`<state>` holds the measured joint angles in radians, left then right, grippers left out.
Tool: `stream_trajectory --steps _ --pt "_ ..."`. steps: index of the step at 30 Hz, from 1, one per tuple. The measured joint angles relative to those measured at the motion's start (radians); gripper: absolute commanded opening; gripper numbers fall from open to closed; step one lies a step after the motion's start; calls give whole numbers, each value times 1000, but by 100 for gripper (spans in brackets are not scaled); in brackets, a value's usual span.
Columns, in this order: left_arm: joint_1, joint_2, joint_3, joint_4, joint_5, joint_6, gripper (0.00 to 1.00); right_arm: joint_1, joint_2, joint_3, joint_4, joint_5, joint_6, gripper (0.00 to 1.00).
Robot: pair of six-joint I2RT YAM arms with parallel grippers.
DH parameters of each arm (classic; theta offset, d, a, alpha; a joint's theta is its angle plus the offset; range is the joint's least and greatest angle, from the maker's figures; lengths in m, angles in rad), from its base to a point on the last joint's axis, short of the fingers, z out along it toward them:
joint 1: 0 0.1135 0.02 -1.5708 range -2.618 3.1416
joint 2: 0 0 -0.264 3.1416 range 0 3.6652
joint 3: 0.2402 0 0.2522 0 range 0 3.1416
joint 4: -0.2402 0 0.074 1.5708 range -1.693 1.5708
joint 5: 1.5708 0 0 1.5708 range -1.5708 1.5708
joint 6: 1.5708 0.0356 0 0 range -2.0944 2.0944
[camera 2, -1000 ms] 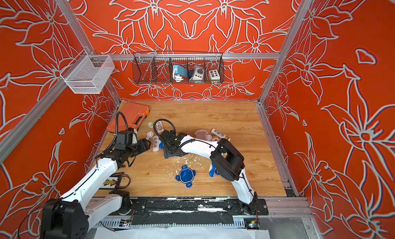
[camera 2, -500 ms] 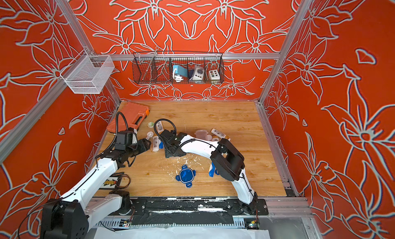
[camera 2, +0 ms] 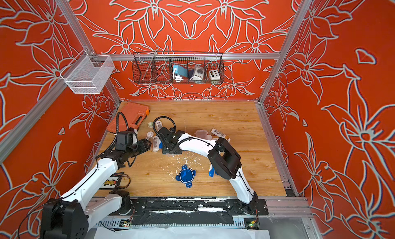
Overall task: Take out toiletry kits
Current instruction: Adjust the container at the center of the board.
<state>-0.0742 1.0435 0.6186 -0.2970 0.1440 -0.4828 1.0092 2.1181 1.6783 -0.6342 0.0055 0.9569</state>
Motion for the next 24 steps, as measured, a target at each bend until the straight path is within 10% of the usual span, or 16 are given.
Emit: stream_trajectory --steps 20,24 --pt "-12 -1 0 0 -5 0 65 -4 -26 -42 3 13 -23 61" --pt "-13 -2 0 0 -10 0 65 -8 -31 -51 5 16 -24 80"
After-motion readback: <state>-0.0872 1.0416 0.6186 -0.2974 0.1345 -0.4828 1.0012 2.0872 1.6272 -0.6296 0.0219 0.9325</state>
